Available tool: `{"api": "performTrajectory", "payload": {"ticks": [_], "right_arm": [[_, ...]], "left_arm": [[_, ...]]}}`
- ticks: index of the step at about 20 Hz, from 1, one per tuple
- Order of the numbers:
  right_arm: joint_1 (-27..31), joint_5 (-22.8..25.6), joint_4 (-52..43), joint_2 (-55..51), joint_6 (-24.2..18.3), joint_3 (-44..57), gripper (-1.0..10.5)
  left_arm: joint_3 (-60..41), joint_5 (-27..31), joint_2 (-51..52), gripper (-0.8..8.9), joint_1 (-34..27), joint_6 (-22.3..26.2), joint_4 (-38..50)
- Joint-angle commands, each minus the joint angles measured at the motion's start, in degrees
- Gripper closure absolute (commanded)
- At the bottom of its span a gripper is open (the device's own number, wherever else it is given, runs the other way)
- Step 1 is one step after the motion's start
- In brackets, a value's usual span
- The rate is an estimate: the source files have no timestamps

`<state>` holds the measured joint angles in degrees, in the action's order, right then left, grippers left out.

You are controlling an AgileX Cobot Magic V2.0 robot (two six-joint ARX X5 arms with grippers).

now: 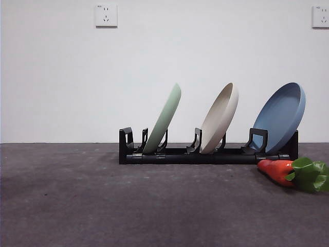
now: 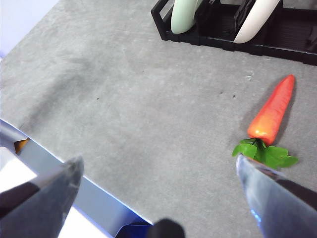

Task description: Take the green plate from the plate rack,put the plate on the table,take the carrot from the table,put the carrot in the plate

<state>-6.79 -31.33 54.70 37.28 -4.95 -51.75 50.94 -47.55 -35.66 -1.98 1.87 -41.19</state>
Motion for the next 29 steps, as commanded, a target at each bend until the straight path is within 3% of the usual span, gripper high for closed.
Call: {"api": "performTrajectory", "payload": {"ticks": [1,4,11,15,24,29], "right_arm": [[-0.1,0.2,-0.1,0.0,0.0,-0.1,3.2],[-0.1,0.2,-0.1,0.2,0.0,-0.1,3.2],[-0.1,0.2,-0.2,1.8,0.0,-0.1,3.2],[-0.1,0.2,-0.1,2.7,0.0,-0.1,3.2],[-0.1,0.2,-0.1,4.8,0.0,-0.1,3.2],[-0.1,0.4,-0.2,5.4,-0.1,-0.1,3.2]], "left_arm": [[2.1,1.2,-2.9,3.10,1.6,-0.2,2.4],[5.9,5.0,-9.1,3.11,5.8,-0.2,5.6],[14.4,22.1,-29.4,3.11,21.9,-0.3,18.6],[20.9,28.6,-43.4,3.11,27.1,-0.3,24.9],[40.7,31.5,-70.9,3.12,29.7,-0.1,27.6],[42.2,33.8,-77.7,3.12,29.7,-0.2,32.7]]}}
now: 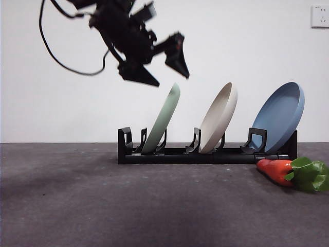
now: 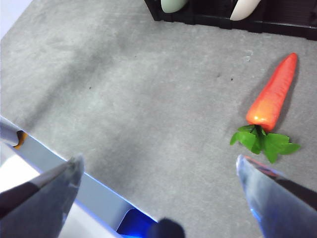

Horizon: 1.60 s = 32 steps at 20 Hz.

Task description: Take the green plate from the plate rack,put the plate on the table,take the carrot from the table,put the carrot in the plate

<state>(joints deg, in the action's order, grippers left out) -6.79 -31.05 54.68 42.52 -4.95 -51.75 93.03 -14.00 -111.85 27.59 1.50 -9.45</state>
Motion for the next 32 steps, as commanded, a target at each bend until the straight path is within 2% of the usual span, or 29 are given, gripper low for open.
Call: {"api": "performTrajectory", "payload": {"ticks": [1,5,8,9,13,15,17,19,27,32], "right_arm": [[-0.1,0.2,-0.1,0.2,-0.1,-0.1,3.2],[-0.1,2.4,-0.1,0.6,-0.1,-0.1,3.2],[-0.1,2.7,-0.1,0.6,-0.1,-0.1,3.2],[-0.1,2.6,-0.1,0.6,-0.1,-0.1,3.2],[-0.1,2.6,-0.1,0.6,-0.1,-0.1,3.2],[-0.1,2.6,-0.1,0.6,0.0,-0.1,3.2],[-0.1,2.6,-0.1,0.6,-0.1,-0.1,3.2],[-0.1,2.6,-0.1,0.6,-0.1,-0.1,3.2],[-0.1,2.6,-0.1,0.6,0.0,-0.1,3.2],[-0.1,2.6,-0.1,0.6,-0.1,-0.1,3.2]], "left_arm": [[0.1,0.2,-2.4,3.12,0.2,0.2,1.1],[0.1,0.3,-4.0,3.39,0.2,0.2,1.2],[0.1,-0.2,-4.0,6.47,0.2,0.2,1.1],[0.1,-1.0,-4.0,6.64,0.2,0.2,0.8],[0.1,-1.6,-4.2,6.70,0.2,0.2,-0.5],[0.1,-2.8,-4.2,7.46,0.2,0.2,-0.9],[0.1,-3.2,-4.2,7.63,0.2,0.2,-0.9],[0.1,-3.8,-4.2,8.25,0.2,0.2,-1.1],[1.1,-8.8,-3.3,8.22,0.1,-0.4,-1.4],[3.0,-8.8,2.2,8.22,0.1,-2.2,-2.4]]}}
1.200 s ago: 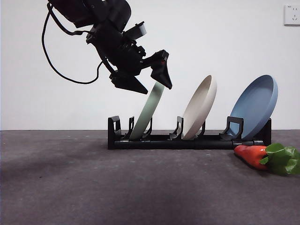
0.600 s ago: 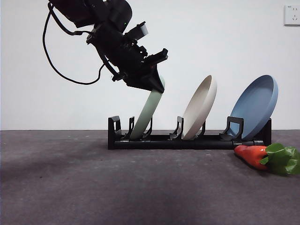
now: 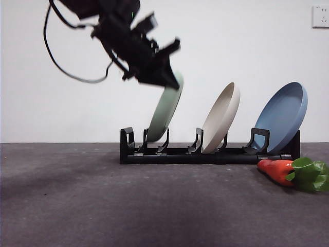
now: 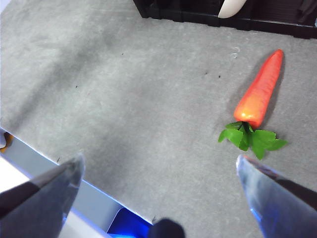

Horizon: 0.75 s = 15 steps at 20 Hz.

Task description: Take the green plate from the plate rack,put the plate on the table,take the carrot from the table,put the carrot in the plate

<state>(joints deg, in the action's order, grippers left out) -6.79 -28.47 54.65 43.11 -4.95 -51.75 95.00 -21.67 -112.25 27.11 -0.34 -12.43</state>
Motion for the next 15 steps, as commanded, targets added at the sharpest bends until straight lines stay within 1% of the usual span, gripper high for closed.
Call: {"api": "performTrajectory", "payload": {"ticks": [1,3,5,7,8,10,12,13,15], "right_arm": [[-0.1,0.0,-0.1,0.0,-0.1,-0.1,3.2],[-0.1,0.0,-0.1,0.0,-0.1,-0.1,3.2],[-0.1,0.0,-0.1,0.0,0.0,-0.1,3.2],[-0.1,0.0,-0.1,0.0,0.0,-0.1,3.2],[-0.1,0.0,-0.1,0.0,0.0,-0.1,3.2],[-0.1,0.1,-0.1,0.0,0.0,-0.1,3.2],[-0.1,0.1,-0.2,0.0,0.0,-0.1,3.2],[-0.1,0.1,-0.2,0.0,0.0,-0.1,3.2],[-0.1,0.1,-0.1,0.0,0.0,-0.1,3.2]], "left_arm": [[1.1,-0.9,4.3,8.22,0.5,-0.7,-0.1],[1.1,-0.9,7.6,8.22,0.5,-1.2,-2.4],[1.1,-0.9,11.6,8.21,0.6,-0.6,-7.3],[1.1,-0.4,16.1,8.21,1.8,3.7,-14.2],[1.1,1.7,18.5,8.21,3.0,5.8,-18.1],[1.1,8.4,23.1,8.20,6.3,10.3,-25.3],[1.0,15.3,26.1,8.20,11.1,13.4,-33.0],[1.0,19.1,26.8,8.19,13.8,14.8,-37.0],[0.6,26.4,26.8,8.19,19.1,15.5,-42.4]]}}
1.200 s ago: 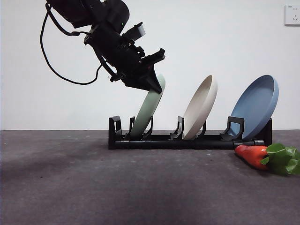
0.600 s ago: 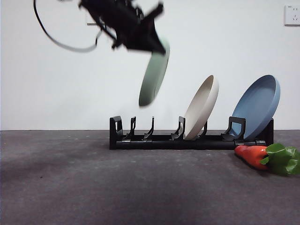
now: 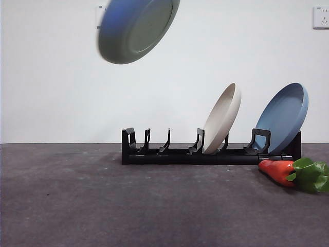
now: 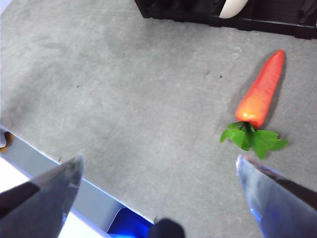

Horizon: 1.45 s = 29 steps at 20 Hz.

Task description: Take the green plate from the plate rack,put the plate on the table,take the carrot from the table,put the carrot in the plate

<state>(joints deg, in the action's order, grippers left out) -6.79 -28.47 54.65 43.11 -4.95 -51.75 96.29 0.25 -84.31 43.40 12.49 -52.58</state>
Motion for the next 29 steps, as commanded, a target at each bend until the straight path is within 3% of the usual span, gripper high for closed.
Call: {"api": "performTrajectory", "payload": {"ticks": [1,6,12,15,25,26,28,29], "right_arm": [[-0.1,0.0,-0.1,0.0,0.3,-0.1,3.2],[-0.1,0.0,-0.1,0.0,0.6,-0.1,3.2],[-0.1,0.0,-0.1,0.0,0.6,-0.1,3.2],[-0.1,-0.1,-0.1,0.0,0.6,-0.1,3.2],[-0.1,0.0,-0.1,0.0,0.6,-0.1,3.2],[-0.1,0.0,-0.1,0.0,0.6,-0.1,3.2],[-0.1,0.0,-0.1,0.1,0.6,-0.1,3.2],[-0.1,0.0,-0.1,0.2,0.6,-0.1,3.2]], "left_arm": [[-1.6,6.4,-1.1,8.19,4.9,2.6,-3.0],[-14.2,16.9,-1.2,8.19,14.4,2.1,3.4],[-33.0,19.8,-3.4,8.20,17.2,7.1,22.6],[-34.6,20.3,-7.9,8.20,17.4,10.2,26.7],[-34.6,20.4,-21.0,8.08,17.4,10.0,31.0],[-34.6,20.2,-21.0,7.60,17.4,9.4,30.7],[-34.5,18.8,-20.9,5.23,17.4,7.9,30.4],[-34.5,18.8,-20.9,4.78,17.4,6.8,30.3]]}}
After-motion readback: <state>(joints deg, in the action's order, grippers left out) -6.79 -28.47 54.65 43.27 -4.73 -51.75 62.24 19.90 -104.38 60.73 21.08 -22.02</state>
